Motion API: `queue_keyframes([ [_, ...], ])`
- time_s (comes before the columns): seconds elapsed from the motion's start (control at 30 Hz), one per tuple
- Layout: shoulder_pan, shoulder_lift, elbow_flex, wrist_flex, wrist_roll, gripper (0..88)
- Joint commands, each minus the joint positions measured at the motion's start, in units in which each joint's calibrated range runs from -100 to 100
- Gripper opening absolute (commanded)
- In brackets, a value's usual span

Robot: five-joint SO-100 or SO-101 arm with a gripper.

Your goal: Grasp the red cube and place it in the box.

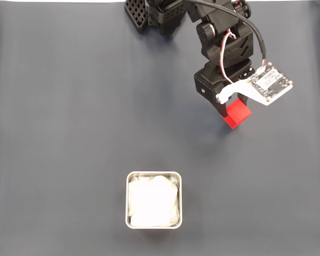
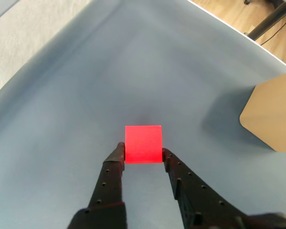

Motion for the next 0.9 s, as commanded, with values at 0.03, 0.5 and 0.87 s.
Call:
queue_keyframes([
  [0.03, 1.46, -3.45, -5.38, 2.19, 0.24, 11.4],
  [0.5, 5.08, -3.45, -14.87, 8.01, -0.49, 11.4],
  [0.87, 8.13, -1.02, -23.72, 10.96, -1.03, 11.4],
])
